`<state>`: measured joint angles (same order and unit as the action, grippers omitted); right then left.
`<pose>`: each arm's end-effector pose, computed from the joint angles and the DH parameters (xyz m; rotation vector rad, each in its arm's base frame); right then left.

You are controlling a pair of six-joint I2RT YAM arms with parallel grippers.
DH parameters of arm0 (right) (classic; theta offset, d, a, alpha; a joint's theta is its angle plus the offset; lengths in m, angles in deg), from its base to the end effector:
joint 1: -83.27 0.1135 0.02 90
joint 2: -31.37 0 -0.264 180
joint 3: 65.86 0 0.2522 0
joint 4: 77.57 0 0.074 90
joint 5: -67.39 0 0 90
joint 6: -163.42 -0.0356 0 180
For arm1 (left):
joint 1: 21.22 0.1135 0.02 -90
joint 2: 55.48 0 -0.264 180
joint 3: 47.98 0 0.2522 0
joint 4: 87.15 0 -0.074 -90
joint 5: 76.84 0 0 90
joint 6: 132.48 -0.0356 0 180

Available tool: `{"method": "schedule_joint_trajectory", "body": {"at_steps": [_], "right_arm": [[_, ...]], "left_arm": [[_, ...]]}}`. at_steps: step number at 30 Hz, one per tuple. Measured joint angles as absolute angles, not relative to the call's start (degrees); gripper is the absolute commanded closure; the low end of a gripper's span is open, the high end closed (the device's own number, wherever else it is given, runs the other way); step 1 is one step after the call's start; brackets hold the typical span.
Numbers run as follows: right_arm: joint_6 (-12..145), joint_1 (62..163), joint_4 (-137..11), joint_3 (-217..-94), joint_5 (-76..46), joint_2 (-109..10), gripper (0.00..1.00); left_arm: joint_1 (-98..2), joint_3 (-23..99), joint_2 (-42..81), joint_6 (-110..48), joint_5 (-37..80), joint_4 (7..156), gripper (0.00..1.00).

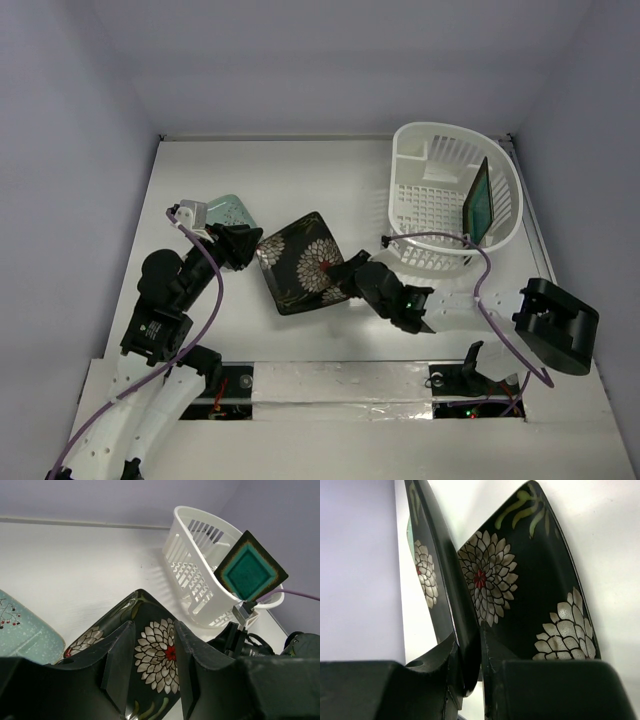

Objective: Unload the plates from the dish rack

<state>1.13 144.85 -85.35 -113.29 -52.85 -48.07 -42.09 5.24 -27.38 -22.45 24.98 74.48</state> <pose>0.1495 0.2386 0.1964 0.5464 2.0021 0.9997 0.1129 -0.0508 0.3577 0.1842 1.4862 -0.7292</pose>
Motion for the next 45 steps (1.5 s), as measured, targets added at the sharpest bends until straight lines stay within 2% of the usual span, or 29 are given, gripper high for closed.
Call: {"method": "schedule_joint_trajectory", "body": {"at_steps": [12,14,15,16,18,19,21,22,24,25,26,30,37,45], "right_arm": [[-4.42,145.36,-86.38,-111.48,-53.04,-52.13,0.94],[-4.55,145.36,-86.53,-111.48,-53.06,-52.26,0.89],[-4.71,145.4,-86.55,-111.48,-53.09,-52.37,0.86],[-4.84,145.51,-86.58,-111.48,-53.15,-52.42,0.76],[-5.25,145.73,-86.99,-111.48,-53.24,-52.46,0.68],[-5.49,145.82,-87.49,-111.5,-53.26,-52.46,0.59],[-5.93,146.03,-88.26,-111.5,-53.33,-52.46,0.54],[-6.0,146.17,-88.35,-111.5,-53.35,-52.46,0.47],[-6.19,146.47,-88.28,-111.5,-53.28,-52.48,0.41],[-6.35,146.69,-88.13,-111.5,-53.35,-52.48,0.33],[-6.46,146.84,-87.91,-111.5,-53.35,-52.48,0.3],[-5.32,147.56,-84.85,-111.9,-53.65,-52.46,0.25],[0.76,147.85,-72.78,-117.88,-54.33,-52.48,0.22],[10.9,147.91,-55.61,-132.24,-54.33,-58.62,0.26]], "left_arm": [[-42.09,5.24,-27.36,-22.45,25.18,74.48,0.66],[-42.09,5.24,-27.36,-22.45,25.18,74.48,0.66],[-42.09,5.24,-27.38,-22.45,25.18,74.48,0.66],[-42.09,5.24,-27.38,-22.45,25.18,74.48,0.66],[-42.09,5.24,-27.38,-22.45,25.18,74.48,0.66],[-42.09,5.24,-27.38,-22.45,25.18,74.48,0.66],[-42.09,5.24,-27.38,-22.45,25.18,74.48,0.66],[-42.09,5.24,-27.38,-22.45,25.18,74.48,0.66],[-42.09,5.24,-27.38,-22.45,25.18,74.48,0.66],[-42.09,5.24,-27.38,-22.45,25.18,74.48,0.66],[-42.09,5.24,-27.38,-22.45,25.18,74.48,0.66],[-42.09,5.24,-27.38,-22.45,25.2,74.48,0.66],[-42.09,5.24,-27.44,-22.45,25.18,74.48,0.66],[-42.11,5.24,-27.99,-22.45,25.18,74.48,0.66]]}}
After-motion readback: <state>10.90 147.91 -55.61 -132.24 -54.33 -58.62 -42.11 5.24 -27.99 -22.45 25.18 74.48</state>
